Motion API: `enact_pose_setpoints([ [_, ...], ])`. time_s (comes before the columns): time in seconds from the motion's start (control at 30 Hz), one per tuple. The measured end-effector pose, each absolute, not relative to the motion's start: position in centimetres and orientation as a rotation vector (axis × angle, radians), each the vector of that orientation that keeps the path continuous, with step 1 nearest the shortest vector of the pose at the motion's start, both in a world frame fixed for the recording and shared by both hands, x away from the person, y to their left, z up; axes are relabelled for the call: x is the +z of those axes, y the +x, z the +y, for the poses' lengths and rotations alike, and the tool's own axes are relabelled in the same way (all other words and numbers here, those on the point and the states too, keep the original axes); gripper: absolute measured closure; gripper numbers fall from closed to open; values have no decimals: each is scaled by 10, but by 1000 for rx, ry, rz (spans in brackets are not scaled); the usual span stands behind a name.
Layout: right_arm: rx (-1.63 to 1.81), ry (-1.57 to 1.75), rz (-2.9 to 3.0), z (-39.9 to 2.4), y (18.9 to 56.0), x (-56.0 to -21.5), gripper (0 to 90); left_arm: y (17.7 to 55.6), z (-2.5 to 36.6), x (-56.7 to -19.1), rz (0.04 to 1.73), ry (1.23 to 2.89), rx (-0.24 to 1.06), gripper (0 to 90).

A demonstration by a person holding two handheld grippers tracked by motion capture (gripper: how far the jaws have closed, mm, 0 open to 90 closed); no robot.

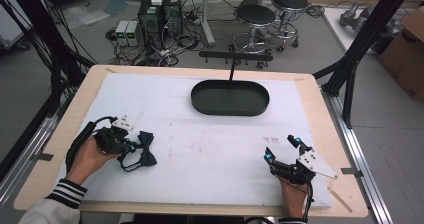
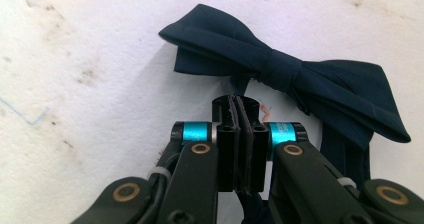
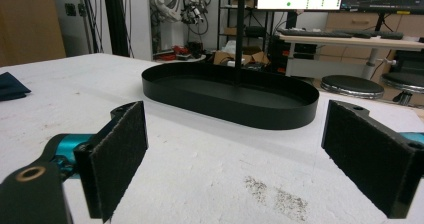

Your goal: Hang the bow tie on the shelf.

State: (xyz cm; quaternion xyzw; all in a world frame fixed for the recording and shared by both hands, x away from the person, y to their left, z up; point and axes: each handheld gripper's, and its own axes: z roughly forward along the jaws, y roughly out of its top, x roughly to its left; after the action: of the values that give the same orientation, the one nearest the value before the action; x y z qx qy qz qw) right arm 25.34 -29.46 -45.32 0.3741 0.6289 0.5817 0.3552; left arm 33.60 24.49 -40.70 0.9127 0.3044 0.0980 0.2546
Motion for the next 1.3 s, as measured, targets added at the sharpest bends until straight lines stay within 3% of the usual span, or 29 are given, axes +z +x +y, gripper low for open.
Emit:
enact_pose_setpoints([
  [0.4, 1501, 963, 1624, -295, 254, -453, 103, 332, 247, -393, 758, 2345, 299, 870],
  [0.87, 1500, 967, 1626, -295, 253, -453, 103, 330, 246, -369, 649, 2062, 463, 869],
  [1.3, 1501, 969, 1626, -294, 253, -453, 103, 338, 224, -352, 591, 1944, 514, 869],
])
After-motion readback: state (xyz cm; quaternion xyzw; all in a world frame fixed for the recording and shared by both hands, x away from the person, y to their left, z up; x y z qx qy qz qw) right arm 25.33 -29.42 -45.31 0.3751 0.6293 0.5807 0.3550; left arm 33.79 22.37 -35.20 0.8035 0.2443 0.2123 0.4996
